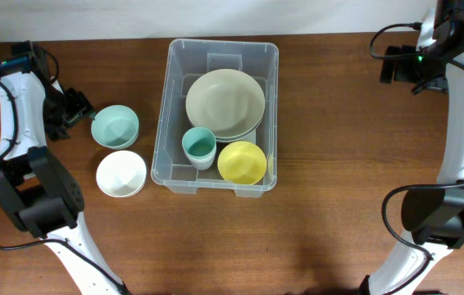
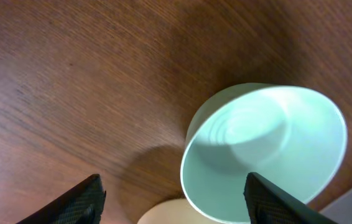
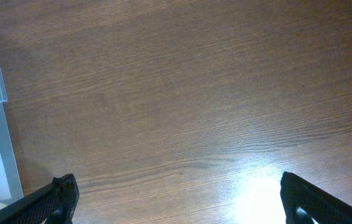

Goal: Pack container
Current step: 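Close the left gripper on the mint green bowl rim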

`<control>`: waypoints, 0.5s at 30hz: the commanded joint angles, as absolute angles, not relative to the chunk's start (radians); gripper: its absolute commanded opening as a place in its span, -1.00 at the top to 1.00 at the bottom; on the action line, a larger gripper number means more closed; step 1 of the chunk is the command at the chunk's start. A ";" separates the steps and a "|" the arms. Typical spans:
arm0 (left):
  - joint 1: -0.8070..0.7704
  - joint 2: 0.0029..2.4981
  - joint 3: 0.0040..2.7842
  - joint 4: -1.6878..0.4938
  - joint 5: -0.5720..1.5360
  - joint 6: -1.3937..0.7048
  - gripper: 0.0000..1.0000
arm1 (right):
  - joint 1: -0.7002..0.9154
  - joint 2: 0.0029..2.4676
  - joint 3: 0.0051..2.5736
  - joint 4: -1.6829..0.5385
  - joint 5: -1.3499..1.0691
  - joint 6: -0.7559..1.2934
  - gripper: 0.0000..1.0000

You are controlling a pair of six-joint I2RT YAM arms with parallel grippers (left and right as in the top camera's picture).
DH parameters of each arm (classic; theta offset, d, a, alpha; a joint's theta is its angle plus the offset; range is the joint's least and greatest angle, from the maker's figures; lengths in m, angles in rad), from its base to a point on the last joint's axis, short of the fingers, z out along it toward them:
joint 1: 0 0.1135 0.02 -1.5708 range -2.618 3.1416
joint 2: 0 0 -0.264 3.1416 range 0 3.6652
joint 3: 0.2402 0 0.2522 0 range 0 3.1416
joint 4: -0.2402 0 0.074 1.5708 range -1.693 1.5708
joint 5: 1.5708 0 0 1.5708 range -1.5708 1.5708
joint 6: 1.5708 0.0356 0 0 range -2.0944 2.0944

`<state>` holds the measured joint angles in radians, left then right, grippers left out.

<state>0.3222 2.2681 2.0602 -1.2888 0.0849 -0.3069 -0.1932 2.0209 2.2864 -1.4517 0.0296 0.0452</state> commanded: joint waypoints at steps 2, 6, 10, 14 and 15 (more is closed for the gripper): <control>0.316 2.276 1.975 -1.233 0.081 -0.302 -0.48 | -0.197 2.018 2.283 -1.451 0.035 0.042 -0.98; 0.310 2.276 1.893 -1.158 0.093 -0.302 -0.47 | -0.197 2.018 2.283 -1.451 0.035 0.042 -0.98; 0.302 2.276 1.838 -1.098 0.093 -0.302 -0.47 | -0.197 2.018 2.283 -1.451 0.035 0.042 -0.98; 0.291 2.276 1.814 -1.062 0.093 -0.302 -0.40 | -0.197 2.018 2.283 -1.451 0.035 0.042 -0.98; 0.289 2.276 1.814 -1.057 0.093 -0.302 -0.36 | -0.197 2.018 2.283 -1.451 0.035 0.042 -0.98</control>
<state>0.3019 2.2688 1.8256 -1.0687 0.0856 -0.3065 -0.1932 2.0209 2.2864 -1.4517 0.0296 0.0448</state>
